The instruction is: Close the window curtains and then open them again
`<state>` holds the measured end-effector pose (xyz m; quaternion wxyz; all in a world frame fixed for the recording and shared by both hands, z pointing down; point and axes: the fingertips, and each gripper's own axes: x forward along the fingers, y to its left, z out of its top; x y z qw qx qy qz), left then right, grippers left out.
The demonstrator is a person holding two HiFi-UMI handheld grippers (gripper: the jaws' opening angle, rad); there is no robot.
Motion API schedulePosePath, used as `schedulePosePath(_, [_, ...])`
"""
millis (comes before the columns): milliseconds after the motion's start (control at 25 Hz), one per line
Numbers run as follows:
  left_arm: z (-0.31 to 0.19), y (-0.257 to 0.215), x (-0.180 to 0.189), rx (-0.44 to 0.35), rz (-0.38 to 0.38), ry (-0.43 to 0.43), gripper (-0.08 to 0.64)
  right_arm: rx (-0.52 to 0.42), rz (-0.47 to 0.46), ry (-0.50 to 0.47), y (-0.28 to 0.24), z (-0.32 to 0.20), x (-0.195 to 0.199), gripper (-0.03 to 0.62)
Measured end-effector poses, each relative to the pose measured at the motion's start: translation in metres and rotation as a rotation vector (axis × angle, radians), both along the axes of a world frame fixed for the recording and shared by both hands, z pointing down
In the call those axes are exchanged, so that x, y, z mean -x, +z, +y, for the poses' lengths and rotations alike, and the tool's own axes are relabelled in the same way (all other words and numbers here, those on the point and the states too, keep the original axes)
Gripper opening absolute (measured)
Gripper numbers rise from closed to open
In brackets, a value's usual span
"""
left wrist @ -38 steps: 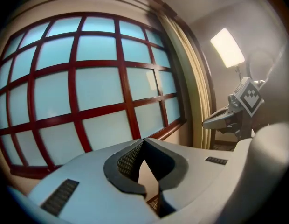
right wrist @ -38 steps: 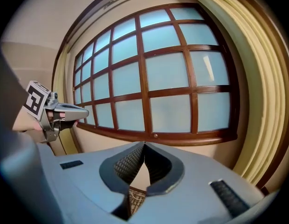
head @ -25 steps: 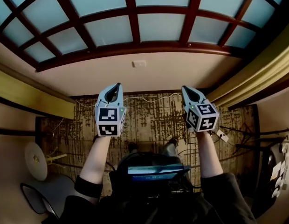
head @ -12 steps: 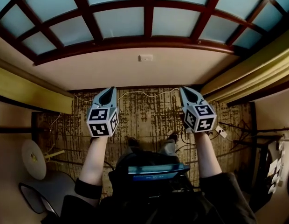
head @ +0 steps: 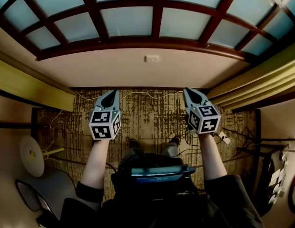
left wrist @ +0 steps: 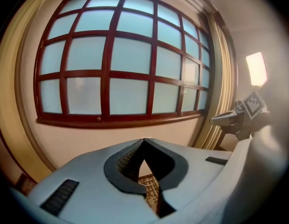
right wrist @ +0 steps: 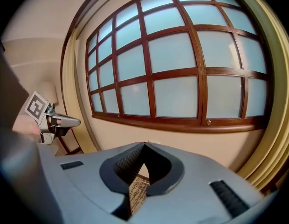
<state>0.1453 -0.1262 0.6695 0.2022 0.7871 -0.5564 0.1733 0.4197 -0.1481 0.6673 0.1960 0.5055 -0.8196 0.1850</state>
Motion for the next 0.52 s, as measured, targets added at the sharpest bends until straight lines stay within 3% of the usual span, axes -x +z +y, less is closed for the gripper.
schedulePosePath(520, [-0.002, 0.012, -0.002, 0.023, -0.017, 0.002, 0.000, 0.024, 0.000, 0.000, 0.006, -0.004, -0.010, 0.012])
